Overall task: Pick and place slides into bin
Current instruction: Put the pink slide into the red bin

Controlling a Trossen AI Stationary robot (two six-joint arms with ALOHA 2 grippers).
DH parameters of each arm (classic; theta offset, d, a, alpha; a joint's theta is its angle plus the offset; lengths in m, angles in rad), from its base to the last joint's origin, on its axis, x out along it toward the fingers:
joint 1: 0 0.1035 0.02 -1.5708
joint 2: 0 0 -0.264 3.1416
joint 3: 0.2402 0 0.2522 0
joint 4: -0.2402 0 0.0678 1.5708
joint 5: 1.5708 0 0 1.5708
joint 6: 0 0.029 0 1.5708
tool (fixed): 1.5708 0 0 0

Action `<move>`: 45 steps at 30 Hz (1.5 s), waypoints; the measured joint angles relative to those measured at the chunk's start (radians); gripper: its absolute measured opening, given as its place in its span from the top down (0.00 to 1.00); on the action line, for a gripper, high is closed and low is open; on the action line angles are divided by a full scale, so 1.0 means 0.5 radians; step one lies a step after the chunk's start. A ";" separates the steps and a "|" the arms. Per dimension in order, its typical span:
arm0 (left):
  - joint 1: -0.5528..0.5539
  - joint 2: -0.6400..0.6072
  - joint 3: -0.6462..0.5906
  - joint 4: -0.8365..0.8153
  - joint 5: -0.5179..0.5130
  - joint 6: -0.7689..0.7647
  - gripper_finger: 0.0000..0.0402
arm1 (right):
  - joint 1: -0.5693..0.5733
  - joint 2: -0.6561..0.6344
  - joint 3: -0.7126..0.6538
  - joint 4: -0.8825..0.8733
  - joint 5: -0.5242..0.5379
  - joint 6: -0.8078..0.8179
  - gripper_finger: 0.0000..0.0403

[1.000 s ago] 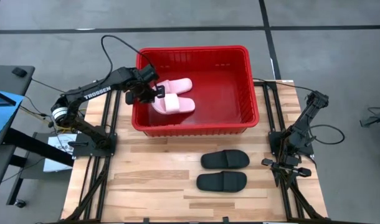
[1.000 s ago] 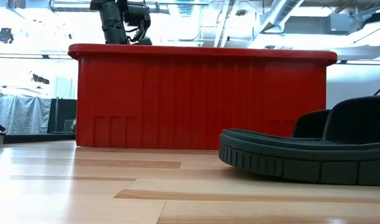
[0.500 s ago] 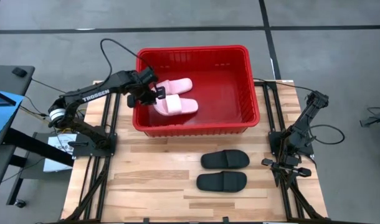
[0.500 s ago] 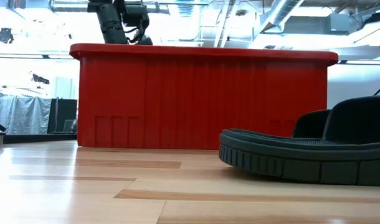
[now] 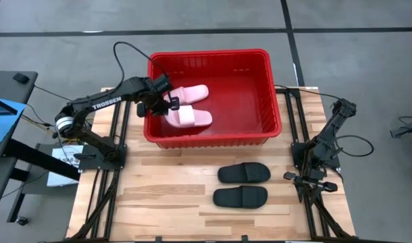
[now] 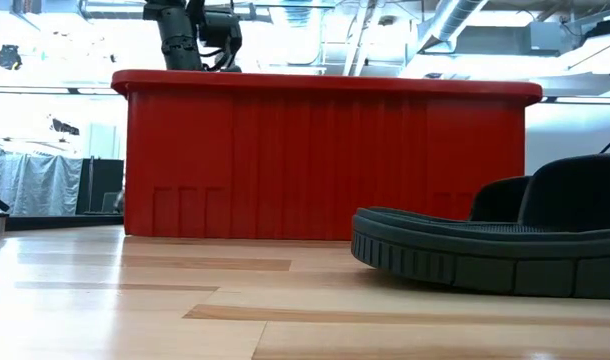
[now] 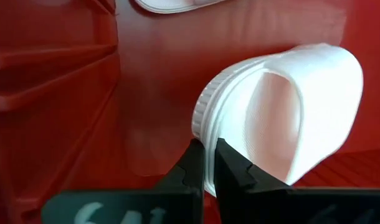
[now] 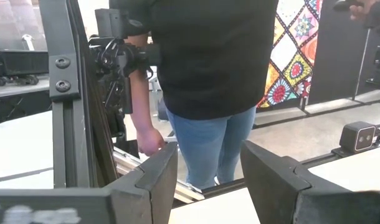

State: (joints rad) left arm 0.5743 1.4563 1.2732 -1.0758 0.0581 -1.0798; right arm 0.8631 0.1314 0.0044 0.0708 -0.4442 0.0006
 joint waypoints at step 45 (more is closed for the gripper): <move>-0.007 -0.008 0.083 -0.049 0.131 0.100 0.66 | 0.000 0.000 0.000 0.000 0.000 0.000 0.59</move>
State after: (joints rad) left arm 0.5709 1.4525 1.3148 -1.1004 0.1236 -1.0300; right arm 0.8633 0.1314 0.0045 0.0710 -0.4442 0.0004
